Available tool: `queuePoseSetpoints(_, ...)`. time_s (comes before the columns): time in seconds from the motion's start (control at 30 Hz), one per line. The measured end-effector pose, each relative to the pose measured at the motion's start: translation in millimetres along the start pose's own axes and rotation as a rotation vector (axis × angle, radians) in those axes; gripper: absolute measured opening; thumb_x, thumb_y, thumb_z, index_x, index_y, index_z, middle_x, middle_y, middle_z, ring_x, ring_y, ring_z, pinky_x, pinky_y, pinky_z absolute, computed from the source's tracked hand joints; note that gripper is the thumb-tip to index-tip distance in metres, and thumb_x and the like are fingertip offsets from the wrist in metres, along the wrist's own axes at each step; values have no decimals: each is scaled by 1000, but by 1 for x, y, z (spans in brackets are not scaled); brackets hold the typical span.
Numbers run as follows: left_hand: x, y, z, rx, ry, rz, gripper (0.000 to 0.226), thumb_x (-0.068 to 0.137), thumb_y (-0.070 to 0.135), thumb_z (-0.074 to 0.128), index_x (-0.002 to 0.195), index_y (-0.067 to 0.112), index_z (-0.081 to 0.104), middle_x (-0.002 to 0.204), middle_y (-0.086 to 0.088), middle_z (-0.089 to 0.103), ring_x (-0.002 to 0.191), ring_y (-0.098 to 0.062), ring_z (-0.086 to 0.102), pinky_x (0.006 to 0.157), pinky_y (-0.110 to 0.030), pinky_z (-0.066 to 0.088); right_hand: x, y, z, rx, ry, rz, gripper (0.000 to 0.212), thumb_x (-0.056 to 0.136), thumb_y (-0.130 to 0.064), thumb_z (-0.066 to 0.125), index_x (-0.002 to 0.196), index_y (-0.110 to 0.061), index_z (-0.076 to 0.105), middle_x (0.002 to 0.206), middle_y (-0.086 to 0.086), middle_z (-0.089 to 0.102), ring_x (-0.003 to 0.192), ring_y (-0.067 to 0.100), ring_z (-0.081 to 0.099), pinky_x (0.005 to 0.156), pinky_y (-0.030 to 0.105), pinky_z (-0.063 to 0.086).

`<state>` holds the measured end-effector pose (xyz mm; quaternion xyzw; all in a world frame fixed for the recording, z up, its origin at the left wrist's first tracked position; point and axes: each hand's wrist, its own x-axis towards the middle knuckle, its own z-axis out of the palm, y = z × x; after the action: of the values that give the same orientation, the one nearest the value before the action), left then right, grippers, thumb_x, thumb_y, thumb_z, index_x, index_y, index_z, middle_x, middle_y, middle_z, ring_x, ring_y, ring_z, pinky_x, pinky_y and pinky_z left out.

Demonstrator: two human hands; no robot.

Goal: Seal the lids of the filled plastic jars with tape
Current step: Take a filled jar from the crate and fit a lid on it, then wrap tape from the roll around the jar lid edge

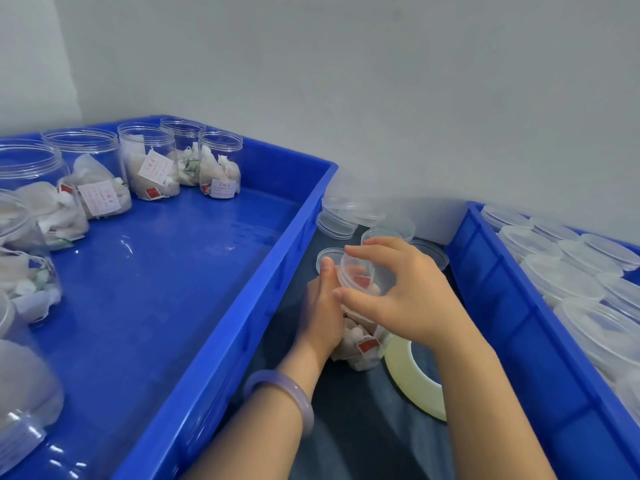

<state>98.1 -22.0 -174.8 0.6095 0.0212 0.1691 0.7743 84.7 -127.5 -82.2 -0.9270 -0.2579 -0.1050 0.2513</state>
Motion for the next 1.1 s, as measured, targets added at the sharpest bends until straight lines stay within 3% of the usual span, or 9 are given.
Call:
queuePoseSetpoints(0.13, -1, -2, 3, 2, 67, 22, 65, 100, 50, 18, 74, 31, 74, 79, 8, 74, 78, -3, 69, 66, -17, 50, -4, -2, 13, 39, 130, 69, 53, 66, -59, 66, 117, -44, 63, 127, -19, 52, 118, 5, 46, 86, 22, 32)
queuePoseSetpoints(0.3, -5, -2, 9, 120, 154, 97, 59, 105, 21, 33, 55, 20, 64, 47, 22, 59, 45, 8, 51, 44, -8, 35, -5, -22, 24, -165, 196, 258, 61, 77, -71, 53, 130, -41, 52, 137, -9, 45, 124, 19, 37, 85, 31, 37)
queuePoseSetpoints(0.4, -4, -3, 7, 181, 171, 111, 36, 100, 27, 43, 77, 19, 68, 79, 23, 67, 68, 8, 54, 63, -7, 40, -13, -20, 9, -241, -54, 206, 71, 80, -65, 41, 143, -34, 34, 145, 1, 31, 130, 30, 28, 96, 37, 35)
queuePoseSetpoints(0.47, -2, -2, 5, -4, 130, 86, 53, 100, 40, 34, 68, 23, 73, 74, 10, 72, 70, -3, 65, 65, -17, 49, -17, -9, -14, -195, -180, 164, 62, 75, -58, 51, 131, -35, 46, 131, 0, 41, 123, 25, 37, 88, 33, 38)
queuePoseSetpoints(0.57, 2, 3, 1, -84, 33, -9, 58, 103, 37, 24, 79, 17, 73, 81, -3, 75, 83, -13, 71, 75, -25, 54, -19, 6, -35, -3, -152, 197, 69, 49, -69, 72, 111, -41, 59, 110, -14, 50, 111, 10, 46, 83, 26, 39)
queuePoseSetpoints(0.63, 3, 6, -2, -66, 19, -18, 58, 103, 38, 22, 89, 12, 72, 93, -12, 74, 95, -23, 69, 87, -35, 52, -16, 10, -30, 134, -123, 189, 87, 39, -71, 75, 118, -45, 52, 114, -20, 46, 116, 5, 43, 90, 23, 38)
queuePoseSetpoints(0.73, -3, 6, -1, -50, 79, 53, 54, 103, 34, 23, 84, 17, 70, 79, 5, 75, 83, -5, 69, 74, -18, 52, -13, 14, -9, 399, -91, 139, 85, 56, -47, 84, 132, -37, 49, 131, -21, 47, 120, -8, 43, 102, 19, 38)
queuePoseSetpoints(0.9, -10, 8, 0, 16, 336, 173, 56, 105, 26, 24, 64, 26, 61, 54, 7, 64, 56, 8, 60, 52, -6, 42, -7, 8, 23, 437, 133, 135, 80, 55, -46, 85, 127, -31, 54, 122, -20, 53, 111, -8, 49, 80, 2, 38)
queuePoseSetpoints(1.1, 0, 7, -1, 94, 401, 129, 53, 104, 37, 25, 68, 26, 62, 63, 13, 66, 64, 5, 60, 54, -6, 42, -15, 19, 10, 532, 138, 288, 85, 66, -56, 70, 141, -28, 41, 133, -15, 47, 121, 1, 44, 96, 21, 36)
